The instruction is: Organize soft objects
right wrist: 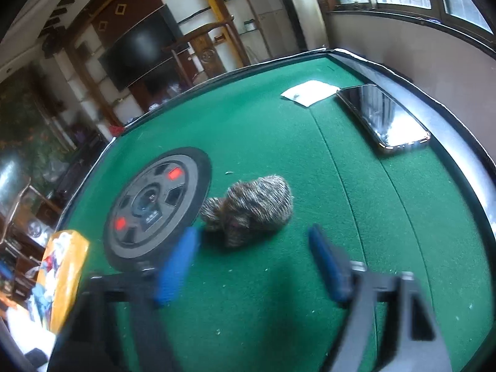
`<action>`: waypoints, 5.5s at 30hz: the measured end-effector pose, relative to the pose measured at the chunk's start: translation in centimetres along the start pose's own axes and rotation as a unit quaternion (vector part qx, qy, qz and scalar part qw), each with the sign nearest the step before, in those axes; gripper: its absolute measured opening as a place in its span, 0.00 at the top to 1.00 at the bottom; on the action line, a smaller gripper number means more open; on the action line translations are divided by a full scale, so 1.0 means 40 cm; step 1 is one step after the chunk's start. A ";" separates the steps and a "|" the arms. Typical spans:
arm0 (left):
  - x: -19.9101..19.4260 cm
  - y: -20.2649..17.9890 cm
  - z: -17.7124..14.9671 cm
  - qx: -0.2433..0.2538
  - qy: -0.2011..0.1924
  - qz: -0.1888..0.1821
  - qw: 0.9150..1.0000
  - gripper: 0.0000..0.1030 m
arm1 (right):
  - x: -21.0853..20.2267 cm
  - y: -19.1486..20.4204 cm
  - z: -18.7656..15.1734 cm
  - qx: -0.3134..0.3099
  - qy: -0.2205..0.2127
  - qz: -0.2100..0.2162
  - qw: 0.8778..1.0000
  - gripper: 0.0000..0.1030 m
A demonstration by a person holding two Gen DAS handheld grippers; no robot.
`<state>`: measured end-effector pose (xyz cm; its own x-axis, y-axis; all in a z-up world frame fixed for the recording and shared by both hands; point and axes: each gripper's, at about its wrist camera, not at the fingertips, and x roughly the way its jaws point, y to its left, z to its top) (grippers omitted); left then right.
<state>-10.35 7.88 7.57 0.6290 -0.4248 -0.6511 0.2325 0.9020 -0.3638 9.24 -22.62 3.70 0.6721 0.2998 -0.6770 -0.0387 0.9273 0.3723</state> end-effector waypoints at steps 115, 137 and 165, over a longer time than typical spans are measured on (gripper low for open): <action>0.003 0.534 0.131 -0.185 0.005 0.209 0.960 0.63 | 0.039 0.490 -0.205 -0.154 0.063 0.186 0.968 0.27; -0.110 0.396 0.143 -0.077 -0.034 0.294 0.952 0.40 | 0.052 0.486 -0.213 -0.160 0.069 0.170 0.970 0.27; -0.186 0.513 -0.015 -0.123 -0.005 0.354 0.927 0.35 | 0.070 0.458 -0.223 -0.159 0.072 0.120 0.977 0.27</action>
<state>-10.69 29.51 4.56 0.5662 0.2689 -0.7792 -0.4170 0.9088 0.0107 3.82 -2.82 2.96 0.5054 0.5239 -0.6856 -0.4252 0.8426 0.3304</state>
